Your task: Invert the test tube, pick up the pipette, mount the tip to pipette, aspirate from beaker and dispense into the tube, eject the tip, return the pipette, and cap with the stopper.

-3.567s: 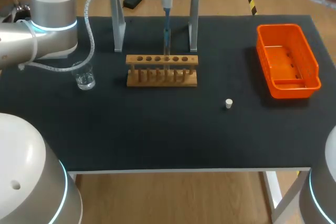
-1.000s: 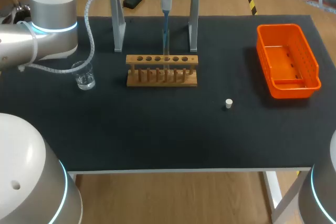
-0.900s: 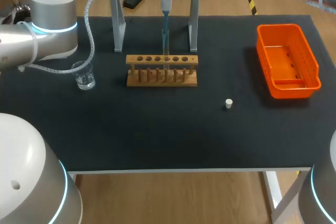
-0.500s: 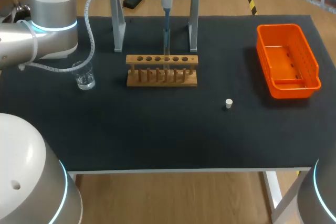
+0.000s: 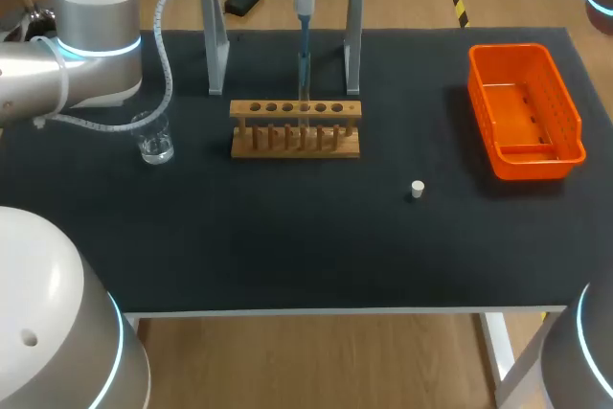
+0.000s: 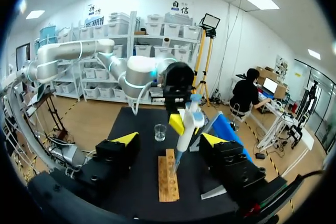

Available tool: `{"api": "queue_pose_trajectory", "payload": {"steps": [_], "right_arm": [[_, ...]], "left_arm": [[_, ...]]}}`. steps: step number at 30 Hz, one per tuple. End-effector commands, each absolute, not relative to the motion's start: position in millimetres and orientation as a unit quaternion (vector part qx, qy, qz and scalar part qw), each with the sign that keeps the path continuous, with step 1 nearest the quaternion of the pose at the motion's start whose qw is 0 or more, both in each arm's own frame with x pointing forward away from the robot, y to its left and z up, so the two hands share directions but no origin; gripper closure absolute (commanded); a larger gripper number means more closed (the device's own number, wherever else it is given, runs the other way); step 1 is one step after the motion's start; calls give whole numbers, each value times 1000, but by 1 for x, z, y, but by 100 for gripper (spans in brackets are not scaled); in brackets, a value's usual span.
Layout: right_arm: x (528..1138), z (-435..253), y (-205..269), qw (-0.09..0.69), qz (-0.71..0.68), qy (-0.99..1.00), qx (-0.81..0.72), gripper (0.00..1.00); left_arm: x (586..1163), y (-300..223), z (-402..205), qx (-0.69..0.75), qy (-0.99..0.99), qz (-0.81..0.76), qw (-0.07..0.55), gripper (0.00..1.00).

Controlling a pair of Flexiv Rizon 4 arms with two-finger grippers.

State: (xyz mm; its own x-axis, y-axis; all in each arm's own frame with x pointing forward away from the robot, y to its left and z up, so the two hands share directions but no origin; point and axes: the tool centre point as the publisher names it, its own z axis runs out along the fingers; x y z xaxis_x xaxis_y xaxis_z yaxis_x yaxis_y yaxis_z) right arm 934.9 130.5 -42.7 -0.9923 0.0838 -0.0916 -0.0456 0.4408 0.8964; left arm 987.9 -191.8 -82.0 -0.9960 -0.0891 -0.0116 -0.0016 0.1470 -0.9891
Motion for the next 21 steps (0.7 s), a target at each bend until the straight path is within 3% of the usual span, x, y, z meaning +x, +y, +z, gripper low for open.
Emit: {"api": "queue_pose_trajectory", "payload": {"steps": [1,21], "right_arm": [[927,-78,118,70,542,838,11,0],[927,-90,116,69,531,845,10,0]], "left_arm": [[987,-191,-82,-30,757,-652,34,100],[987,-191,-82,-30,757,-652,34,100]]}}
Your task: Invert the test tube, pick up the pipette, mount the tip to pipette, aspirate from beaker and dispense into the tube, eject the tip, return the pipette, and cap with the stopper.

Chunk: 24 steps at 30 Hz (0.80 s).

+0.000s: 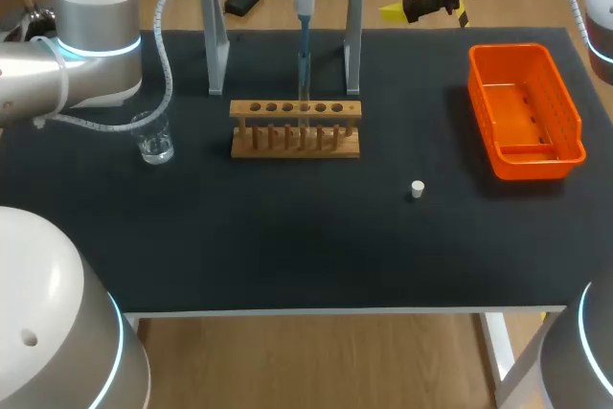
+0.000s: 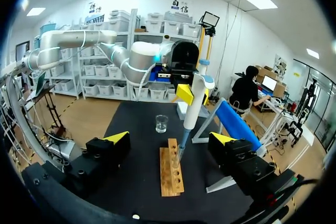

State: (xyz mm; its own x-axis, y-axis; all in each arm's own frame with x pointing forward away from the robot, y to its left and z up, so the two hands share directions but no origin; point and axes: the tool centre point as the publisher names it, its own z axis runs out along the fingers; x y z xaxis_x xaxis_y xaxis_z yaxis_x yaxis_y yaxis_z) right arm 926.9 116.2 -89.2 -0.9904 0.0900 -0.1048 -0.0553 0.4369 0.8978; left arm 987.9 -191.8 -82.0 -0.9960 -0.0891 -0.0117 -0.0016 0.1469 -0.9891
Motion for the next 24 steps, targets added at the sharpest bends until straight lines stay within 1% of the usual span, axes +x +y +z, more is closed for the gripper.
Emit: {"api": "queue_pose_trajectory", "payload": {"steps": [1,6,15,24], "right_arm": [[927,-90,116,69,531,845,10,0],[927,-90,116,69,531,845,10,0],[912,-174,98,43,530,847,18,0],[926,-233,111,9,528,849,-34,0]], "left_arm": [[987,-191,-82,-30,757,-652,34,100],[987,-191,-82,-30,757,-652,34,100],[987,-191,-82,-30,757,-652,34,100],[987,-191,-82,-30,757,-652,34,100]]}}
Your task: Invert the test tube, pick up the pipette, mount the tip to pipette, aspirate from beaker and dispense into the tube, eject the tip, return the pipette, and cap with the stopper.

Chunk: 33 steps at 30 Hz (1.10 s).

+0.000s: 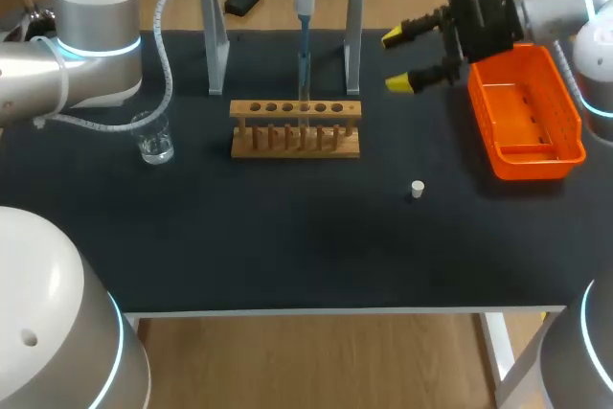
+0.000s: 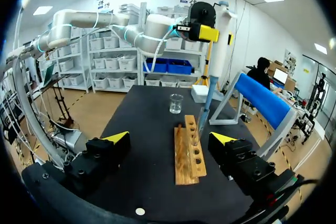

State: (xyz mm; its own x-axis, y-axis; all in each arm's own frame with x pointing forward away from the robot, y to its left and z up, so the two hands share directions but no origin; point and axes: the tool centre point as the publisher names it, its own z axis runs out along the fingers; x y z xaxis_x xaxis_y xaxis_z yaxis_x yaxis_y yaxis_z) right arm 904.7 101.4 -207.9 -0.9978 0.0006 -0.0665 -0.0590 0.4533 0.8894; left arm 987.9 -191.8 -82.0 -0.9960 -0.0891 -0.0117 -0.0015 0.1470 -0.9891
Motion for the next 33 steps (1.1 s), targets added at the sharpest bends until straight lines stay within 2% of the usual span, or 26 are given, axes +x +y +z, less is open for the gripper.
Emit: {"api": "queue_pose_trajectory", "payload": {"steps": [1,16,33], "right_arm": [[928,-237,113,6,530,847,-36,0],[972,-279,173,-21,520,852,-62,0],[973,-301,215,-11,512,857,-54,0]], "left_arm": [[987,-191,-82,-30,757,-652,34,100],[987,-191,-82,-30,757,-652,34,100],[987,-191,-82,-30,757,-652,34,100]]}}
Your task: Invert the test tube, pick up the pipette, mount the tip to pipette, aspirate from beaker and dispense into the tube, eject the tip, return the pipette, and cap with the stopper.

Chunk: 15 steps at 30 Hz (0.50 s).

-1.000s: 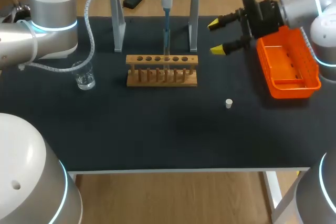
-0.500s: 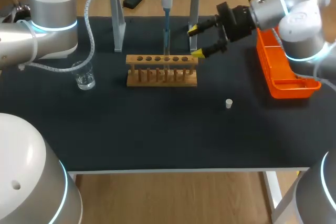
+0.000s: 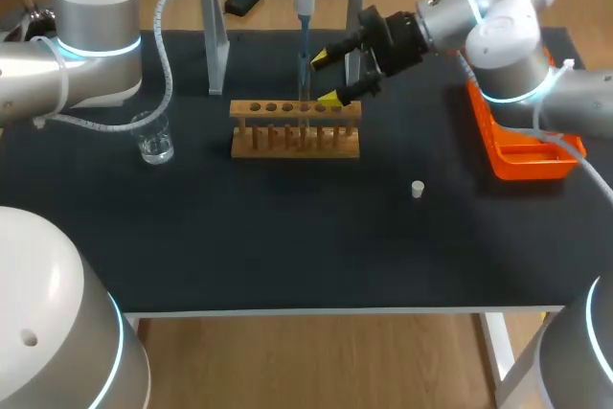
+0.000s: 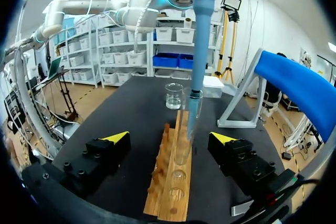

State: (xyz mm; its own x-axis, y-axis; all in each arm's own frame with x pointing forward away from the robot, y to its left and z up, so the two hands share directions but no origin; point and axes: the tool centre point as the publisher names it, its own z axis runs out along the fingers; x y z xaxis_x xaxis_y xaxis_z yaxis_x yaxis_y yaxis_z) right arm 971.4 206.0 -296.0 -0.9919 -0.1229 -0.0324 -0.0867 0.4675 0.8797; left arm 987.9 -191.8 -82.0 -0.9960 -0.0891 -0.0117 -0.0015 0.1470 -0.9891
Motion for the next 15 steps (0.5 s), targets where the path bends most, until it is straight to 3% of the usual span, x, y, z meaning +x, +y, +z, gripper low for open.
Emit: {"api": "queue_pose_trajectory", "payload": {"steps": [1,15], "right_arm": [[973,-301,216,4,-513,-857,51,0],[972,-303,225,-21,-510,-859,45,0]], "left_arm": [[987,-191,-82,-30,757,-652,34,100],[987,-191,-82,-30,757,-652,34,100]]}}
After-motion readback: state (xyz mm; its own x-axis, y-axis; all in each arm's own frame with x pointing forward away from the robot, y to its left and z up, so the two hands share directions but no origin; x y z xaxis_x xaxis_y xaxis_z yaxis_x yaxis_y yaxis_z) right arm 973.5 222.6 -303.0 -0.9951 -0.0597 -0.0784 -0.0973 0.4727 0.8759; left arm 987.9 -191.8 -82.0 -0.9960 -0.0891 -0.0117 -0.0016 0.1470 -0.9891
